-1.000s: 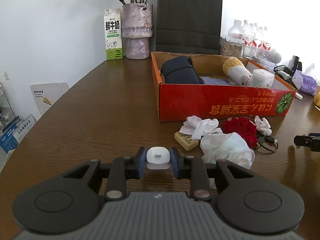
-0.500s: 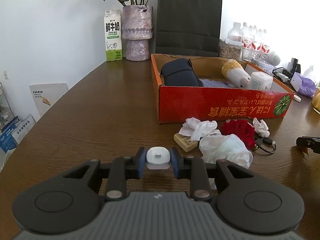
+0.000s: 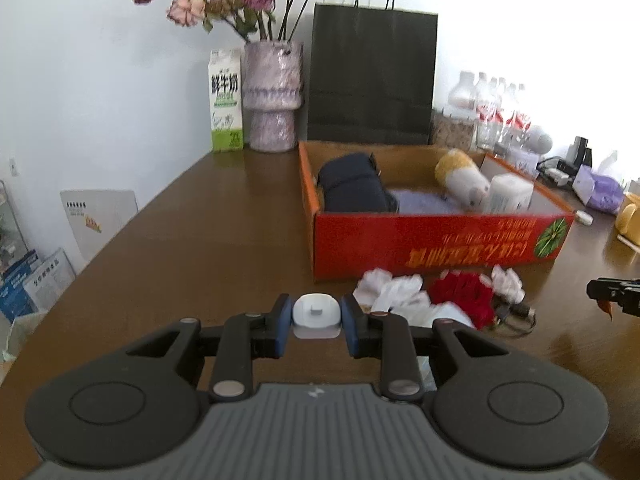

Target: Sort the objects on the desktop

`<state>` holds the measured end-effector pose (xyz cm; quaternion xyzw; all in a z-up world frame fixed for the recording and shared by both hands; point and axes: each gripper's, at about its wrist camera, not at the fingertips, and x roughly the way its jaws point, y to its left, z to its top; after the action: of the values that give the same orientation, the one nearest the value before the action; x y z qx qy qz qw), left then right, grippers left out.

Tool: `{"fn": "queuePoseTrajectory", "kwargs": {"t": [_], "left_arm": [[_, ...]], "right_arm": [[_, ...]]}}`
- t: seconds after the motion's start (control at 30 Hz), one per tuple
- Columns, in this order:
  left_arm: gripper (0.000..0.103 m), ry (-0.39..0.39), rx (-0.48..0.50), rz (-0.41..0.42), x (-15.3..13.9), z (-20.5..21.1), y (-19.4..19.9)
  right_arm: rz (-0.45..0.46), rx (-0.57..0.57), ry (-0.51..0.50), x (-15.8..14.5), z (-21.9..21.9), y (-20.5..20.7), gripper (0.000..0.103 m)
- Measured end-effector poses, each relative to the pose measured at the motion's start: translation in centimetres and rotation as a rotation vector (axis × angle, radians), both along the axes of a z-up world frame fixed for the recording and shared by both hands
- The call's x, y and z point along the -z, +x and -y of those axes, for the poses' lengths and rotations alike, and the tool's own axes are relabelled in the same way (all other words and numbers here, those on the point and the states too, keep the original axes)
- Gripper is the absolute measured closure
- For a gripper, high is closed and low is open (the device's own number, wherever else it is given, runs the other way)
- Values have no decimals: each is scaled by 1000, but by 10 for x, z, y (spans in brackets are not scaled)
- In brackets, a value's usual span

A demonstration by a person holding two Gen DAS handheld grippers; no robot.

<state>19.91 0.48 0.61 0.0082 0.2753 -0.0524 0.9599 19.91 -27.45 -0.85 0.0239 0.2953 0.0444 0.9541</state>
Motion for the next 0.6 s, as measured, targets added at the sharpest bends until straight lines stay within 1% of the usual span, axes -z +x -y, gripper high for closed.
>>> {"fn": "queuePoseTrajectory", "kwargs": {"t": [0.17,0.27,0.4,0.5,0.6], "left_arm": [[76,-17,32,56,-19,12,3],[76,-23,61,98,-32,21,10],[76,-54,104,137,-51,34,24],[76,-60,121,165,-60,45,39],[76,-77,131,169,-65,52,56]], "right_arm": [[61,-32,-5,-20,-8,4,93],[112,-61,-11,-37,-17,11,93],[174,-103,-7,-58,-30,27,93],[205,-126,-6,-69,-41,43,93],[228,-145,-1,-77,-51,60,93]]}}
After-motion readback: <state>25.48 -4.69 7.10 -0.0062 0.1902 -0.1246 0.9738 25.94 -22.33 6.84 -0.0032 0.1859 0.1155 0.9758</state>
